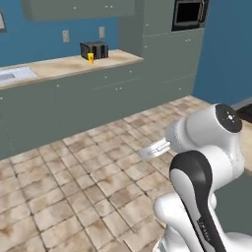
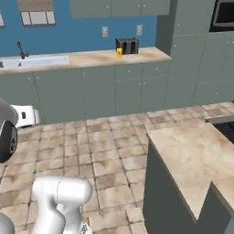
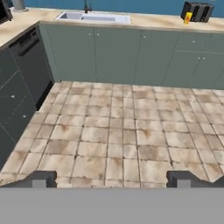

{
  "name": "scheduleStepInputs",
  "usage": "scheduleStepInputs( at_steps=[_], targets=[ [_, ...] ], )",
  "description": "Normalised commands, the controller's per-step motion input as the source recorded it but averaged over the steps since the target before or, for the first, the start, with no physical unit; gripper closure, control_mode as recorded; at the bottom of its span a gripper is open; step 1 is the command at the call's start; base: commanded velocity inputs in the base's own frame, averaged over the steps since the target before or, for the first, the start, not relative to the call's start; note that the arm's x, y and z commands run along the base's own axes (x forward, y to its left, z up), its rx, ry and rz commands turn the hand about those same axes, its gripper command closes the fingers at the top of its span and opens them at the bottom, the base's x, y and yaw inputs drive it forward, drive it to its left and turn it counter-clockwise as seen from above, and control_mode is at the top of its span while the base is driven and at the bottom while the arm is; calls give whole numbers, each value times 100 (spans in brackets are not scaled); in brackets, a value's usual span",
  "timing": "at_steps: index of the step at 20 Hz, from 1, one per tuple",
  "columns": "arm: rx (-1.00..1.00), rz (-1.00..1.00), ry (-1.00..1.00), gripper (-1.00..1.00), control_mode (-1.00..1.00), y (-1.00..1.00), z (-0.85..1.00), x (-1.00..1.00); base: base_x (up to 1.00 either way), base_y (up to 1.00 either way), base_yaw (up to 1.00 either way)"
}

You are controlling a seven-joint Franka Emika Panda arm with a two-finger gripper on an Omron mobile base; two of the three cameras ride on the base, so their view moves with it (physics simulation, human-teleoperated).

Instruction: Place the pitcher and cup on the dining counter for serving.

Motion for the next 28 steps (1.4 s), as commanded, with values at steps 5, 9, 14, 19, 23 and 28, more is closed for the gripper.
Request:
scheduleStepInputs(
  at_steps=[5,9,14,19,23,28],
  targets=[
    [0,0,0,-100,100,0,0,0,100,-43,0],
    [0,0,0,-100,100,0,0,0,100,-34,0],
    [0,0,0,-100,100,0,0,0,100,-9,4],
    [0,0,0,-100,100,0,0,0,100,13,29],
    [0,0,0,-100,100,0,0,0,100,7,37],
    [0,0,0,-100,100,0,0,0,100,6,33]
  ],
)
